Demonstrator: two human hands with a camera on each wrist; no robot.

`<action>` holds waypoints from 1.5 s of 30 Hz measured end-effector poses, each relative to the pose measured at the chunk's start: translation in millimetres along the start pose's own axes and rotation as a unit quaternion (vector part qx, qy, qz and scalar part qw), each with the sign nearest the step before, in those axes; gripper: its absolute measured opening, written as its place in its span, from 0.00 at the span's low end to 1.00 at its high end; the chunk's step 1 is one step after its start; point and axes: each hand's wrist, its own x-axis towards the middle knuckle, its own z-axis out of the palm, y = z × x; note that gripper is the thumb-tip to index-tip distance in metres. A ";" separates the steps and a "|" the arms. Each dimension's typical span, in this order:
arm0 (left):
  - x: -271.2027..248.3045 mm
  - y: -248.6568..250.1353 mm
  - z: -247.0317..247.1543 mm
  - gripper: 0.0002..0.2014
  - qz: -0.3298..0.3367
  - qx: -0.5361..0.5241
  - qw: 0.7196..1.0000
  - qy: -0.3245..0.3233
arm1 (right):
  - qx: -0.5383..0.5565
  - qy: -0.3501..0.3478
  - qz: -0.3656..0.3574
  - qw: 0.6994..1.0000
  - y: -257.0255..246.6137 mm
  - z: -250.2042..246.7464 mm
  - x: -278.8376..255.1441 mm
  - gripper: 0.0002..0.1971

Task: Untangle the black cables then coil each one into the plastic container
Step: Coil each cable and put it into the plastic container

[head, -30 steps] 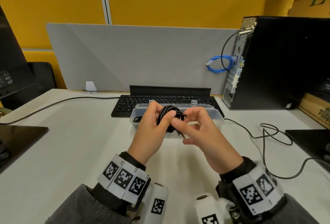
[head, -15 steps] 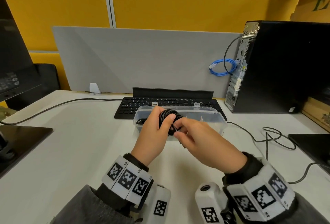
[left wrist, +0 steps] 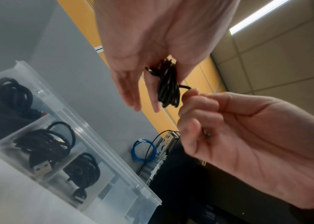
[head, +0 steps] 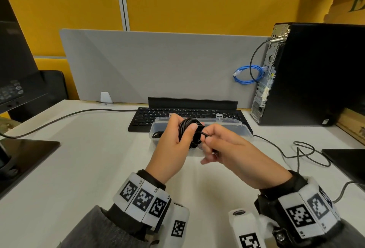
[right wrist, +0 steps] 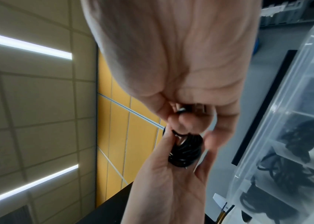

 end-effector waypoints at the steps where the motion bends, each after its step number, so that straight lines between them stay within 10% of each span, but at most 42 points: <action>1: -1.2 1.6 0.4 0.09 -0.002 -0.017 1.000 -0.015 | 0.007 0.009 0.009 1.000 -0.7 0.3 0.0 0.10; 9: -5.4 9.1 2.0 0.05 -0.033 -0.123 0.991 -0.046 | -0.144 0.056 -0.070 0.985 4.1 -1.2 -0.8 0.11; 13: -4.9 8.6 4.6 0.22 -0.003 -0.130 0.990 -0.051 | -0.248 0.103 -0.146 0.952 11.1 2.8 -0.8 0.12; 17: -2.5 4.9 3.9 0.10 0.018 -0.069 0.996 -0.047 | -0.332 0.157 -0.160 0.916 11.6 12.9 -1.2 0.08; 28: 2.1 0.8 0.2 0.10 -0.019 -0.045 0.998 -0.031 | -0.283 0.090 -0.162 0.941 8.8 9.4 -4.5 0.11; 38: -0.4 9.7 -0.9 0.16 0.017 -0.106 0.993 -0.041 | -0.457 0.315 -0.316 0.770 9.2 -20.4 -7.4 0.12; 42: -3.6 14.6 1.3 0.13 0.003 -0.179 0.979 -0.095 | -0.391 0.326 -0.289 0.811 14.1 -20.6 1.0 0.13; 45: -3.8 5.8 5.7 0.14 -0.019 -0.185 0.977 -0.102 | -0.276 0.253 -0.239 0.896 16.7 -12.5 5.4 0.08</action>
